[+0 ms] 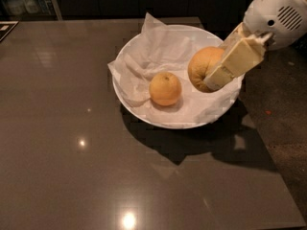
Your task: Pick orange from white bowl
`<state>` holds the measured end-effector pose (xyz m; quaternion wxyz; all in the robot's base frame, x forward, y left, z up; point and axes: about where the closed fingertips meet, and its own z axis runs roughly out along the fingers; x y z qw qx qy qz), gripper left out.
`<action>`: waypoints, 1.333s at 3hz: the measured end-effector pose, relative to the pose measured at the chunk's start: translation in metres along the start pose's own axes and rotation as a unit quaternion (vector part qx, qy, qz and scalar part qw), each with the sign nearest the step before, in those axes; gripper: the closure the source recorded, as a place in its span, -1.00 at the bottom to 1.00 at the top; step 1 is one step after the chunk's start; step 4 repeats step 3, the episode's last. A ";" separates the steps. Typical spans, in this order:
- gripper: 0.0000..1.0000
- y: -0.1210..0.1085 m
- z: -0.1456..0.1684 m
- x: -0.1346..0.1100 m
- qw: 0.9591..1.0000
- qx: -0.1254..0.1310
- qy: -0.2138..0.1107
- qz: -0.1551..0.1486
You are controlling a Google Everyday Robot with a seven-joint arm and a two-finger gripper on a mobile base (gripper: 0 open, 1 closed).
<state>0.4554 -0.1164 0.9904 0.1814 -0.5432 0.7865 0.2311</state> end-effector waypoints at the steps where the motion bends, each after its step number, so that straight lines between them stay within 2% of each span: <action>1: 1.00 0.022 -0.008 -0.007 0.999 0.004 0.001 -0.038; 2: 1.00 0.042 -0.015 -0.014 0.997 0.021 0.006 -0.078; 4: 1.00 0.039 -0.017 -0.018 0.997 0.029 -0.001 -0.078</action>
Offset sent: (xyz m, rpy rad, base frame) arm -0.0674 0.0165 0.0420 -0.0821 -0.1599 0.1936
